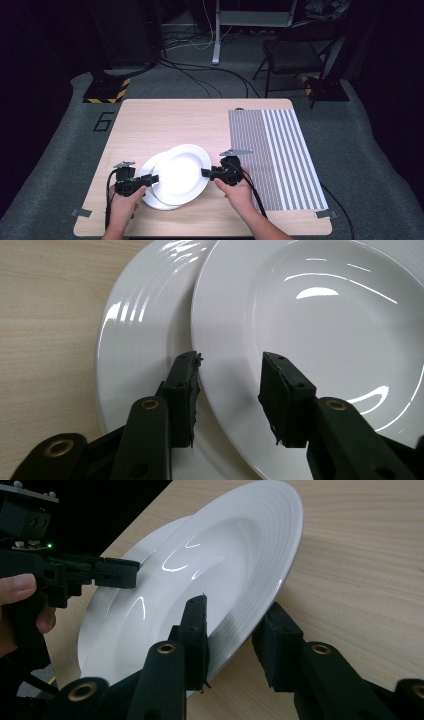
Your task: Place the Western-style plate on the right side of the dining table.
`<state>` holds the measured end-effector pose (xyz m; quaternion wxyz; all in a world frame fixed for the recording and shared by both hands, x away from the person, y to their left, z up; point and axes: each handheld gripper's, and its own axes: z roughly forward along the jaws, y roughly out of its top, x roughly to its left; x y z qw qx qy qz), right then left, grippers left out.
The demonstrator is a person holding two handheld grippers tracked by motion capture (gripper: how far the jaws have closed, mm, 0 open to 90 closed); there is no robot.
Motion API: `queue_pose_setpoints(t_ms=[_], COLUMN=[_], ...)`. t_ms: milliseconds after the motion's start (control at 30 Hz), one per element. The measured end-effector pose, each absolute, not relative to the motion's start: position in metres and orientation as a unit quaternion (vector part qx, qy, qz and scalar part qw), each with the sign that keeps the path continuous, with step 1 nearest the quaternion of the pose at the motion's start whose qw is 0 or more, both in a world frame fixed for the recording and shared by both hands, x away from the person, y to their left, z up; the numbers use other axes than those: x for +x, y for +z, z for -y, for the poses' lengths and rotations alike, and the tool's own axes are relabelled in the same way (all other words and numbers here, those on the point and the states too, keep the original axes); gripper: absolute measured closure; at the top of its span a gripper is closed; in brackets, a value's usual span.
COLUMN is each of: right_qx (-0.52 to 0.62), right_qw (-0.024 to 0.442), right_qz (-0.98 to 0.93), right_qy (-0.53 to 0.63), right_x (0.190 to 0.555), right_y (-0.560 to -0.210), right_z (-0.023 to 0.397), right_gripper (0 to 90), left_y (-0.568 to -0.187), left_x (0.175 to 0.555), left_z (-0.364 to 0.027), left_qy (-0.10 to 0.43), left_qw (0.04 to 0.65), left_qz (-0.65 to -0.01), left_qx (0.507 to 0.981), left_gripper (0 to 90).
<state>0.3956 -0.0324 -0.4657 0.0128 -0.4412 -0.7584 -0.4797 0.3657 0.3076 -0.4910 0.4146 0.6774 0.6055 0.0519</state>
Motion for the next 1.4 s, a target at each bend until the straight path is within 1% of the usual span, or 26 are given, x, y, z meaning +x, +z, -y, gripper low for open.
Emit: queue_pose_setpoints(t_ms=[200, 300, 333, 400, 867, 967, 1000, 1033, 1167, 1200, 1267, 1400], right_qx=[-0.445, -0.449, -0.452, -0.453, -0.453, -0.449, -0.438, -0.438, -0.433, -0.433, -0.442, -0.443], right_qw=[0.019, 0.019, 0.027, 0.026, 0.02, 0.007, -0.02, -0.02, -0.055, -0.063, -0.064, -0.065], right_qz=[0.753, 0.75, 0.747, 0.746, 0.747, 0.751, 0.764, 0.764, 0.777, 0.78, 0.778, 0.786], right_qy=[-0.484, -0.485, -0.487, -0.488, -0.487, -0.484, -0.473, -0.473, -0.453, -0.447, -0.442, -0.426], right_x=[0.396, 0.396, 0.397, 0.397, 0.397, 0.395, 0.393, 0.393, 0.392, 0.392, 0.392, 0.39], right_y=[-0.469, -0.47, -0.471, -0.472, -0.473, -0.472, -0.47, -0.47, -0.467, -0.466, -0.465, -0.464], right_z=[0.035, 0.035, 0.036, 0.036, 0.036, 0.035, 0.031, 0.031, 0.024, 0.023, 0.022, 0.018], right_gripper=[67.2, 67.2, 67.3, 67.3, 66.6, 64.1, 57.9, 57.9, 44.2, 42.7, 39.3, 36.3], left_y=[-0.491, -0.49, -0.49, -0.492, -0.494, -0.494, -0.494, -0.494, -0.493, -0.493, -0.493, -0.492], left_x=[0.365, 0.364, 0.363, 0.362, 0.359, 0.358, 0.357, 0.357, 0.355, 0.354, 0.353, 0.351], left_z=[-0.305, -0.302, -0.301, -0.3, -0.296, -0.295, -0.295, -0.294, -0.294, -0.294, -0.294, -0.294], left_qy=[0.055, 0.054, 0.051, 0.052, 0.049, 0.051, 0.053, 0.055, 0.063, 0.063, 0.065, 0.07], left_qw=[0.41, 0.406, 0.407, 0.407, 0.413, 0.412, 0.411, 0.41, 0.412, 0.413, 0.415, 0.418], left_qz=[-0.609, -0.609, -0.611, -0.61, -0.614, -0.615, -0.615, -0.616, -0.614, -0.615, -0.616, -0.613], left_qx=[0.677, 0.679, 0.678, 0.678, 0.671, 0.67, 0.67, 0.67, 0.671, 0.669, 0.667, 0.667], left_gripper=[58.1, 55.3, 53.2, 52.7, 52.0, 51.8, 51.7, 51.7, 51.4, 51.6, 51.8, 52.1])
